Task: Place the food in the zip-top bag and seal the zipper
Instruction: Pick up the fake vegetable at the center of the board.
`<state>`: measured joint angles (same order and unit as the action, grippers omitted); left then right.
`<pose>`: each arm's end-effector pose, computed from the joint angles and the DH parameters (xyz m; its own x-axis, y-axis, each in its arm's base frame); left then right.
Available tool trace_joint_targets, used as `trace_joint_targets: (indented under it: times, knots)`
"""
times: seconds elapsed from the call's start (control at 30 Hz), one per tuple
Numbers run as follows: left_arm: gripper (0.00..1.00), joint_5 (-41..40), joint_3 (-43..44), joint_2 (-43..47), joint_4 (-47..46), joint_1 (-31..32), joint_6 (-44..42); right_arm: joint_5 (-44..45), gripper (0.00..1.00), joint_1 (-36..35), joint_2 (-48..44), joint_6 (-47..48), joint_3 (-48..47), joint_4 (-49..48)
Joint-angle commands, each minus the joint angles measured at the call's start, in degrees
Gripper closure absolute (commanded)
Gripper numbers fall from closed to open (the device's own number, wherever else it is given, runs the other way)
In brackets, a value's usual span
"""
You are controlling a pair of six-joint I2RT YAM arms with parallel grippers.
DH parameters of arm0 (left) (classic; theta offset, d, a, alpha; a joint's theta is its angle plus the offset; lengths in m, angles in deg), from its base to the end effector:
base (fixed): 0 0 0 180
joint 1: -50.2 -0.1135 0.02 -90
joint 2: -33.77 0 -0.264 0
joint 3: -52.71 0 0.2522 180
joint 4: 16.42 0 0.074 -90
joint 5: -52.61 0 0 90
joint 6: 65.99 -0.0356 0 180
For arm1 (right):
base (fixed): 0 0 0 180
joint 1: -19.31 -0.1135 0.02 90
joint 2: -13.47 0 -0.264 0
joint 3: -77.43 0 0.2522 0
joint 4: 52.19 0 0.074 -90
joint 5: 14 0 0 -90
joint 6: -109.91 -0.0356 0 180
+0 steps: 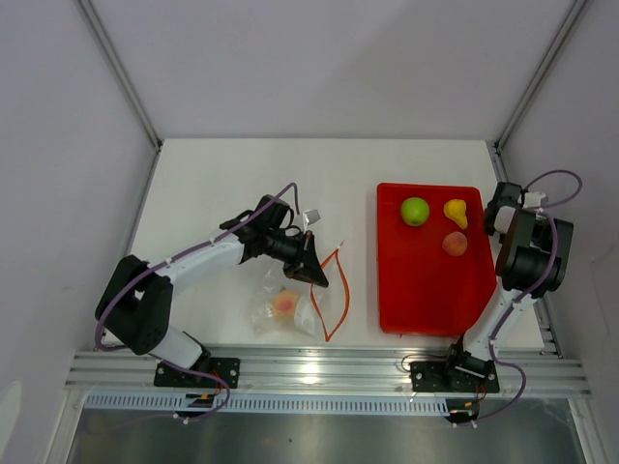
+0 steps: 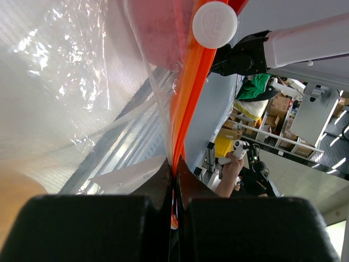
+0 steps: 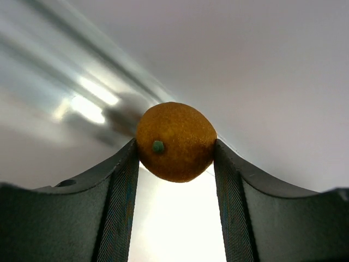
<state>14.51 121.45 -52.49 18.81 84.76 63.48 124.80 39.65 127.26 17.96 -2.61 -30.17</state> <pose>0.2323 -0.1940 0.2246 -0.9779 0.1973 -0.0691 0.1563 0.4707 -0.8683 0.3573 -0.1610 0.1344 -0.7535 0.3032 -0.5834 0.6518 0.4605 -0.6026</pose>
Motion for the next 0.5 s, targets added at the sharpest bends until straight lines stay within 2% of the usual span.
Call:
trace_joint_targets:
  times: [0.0,0.2,0.47]
  knots:
    - [0.99,1.8,0.22,1.8,-2.31,0.24,-0.26,2.0,1.0,-3.02,-4.71,-1.47,1.5,0.28]
    - [0.99,1.89,0.22,2.15,-2.93,0.24,0.18,3.68,1.0,-5.3,-9.9,-0.95,2.65,0.88]
    - [0.99,1.28,-0.57,3.37,-3.63,0.15,0.7,3.5,1.0,-13.46,-20.27,-2.61,2.56,6.95]
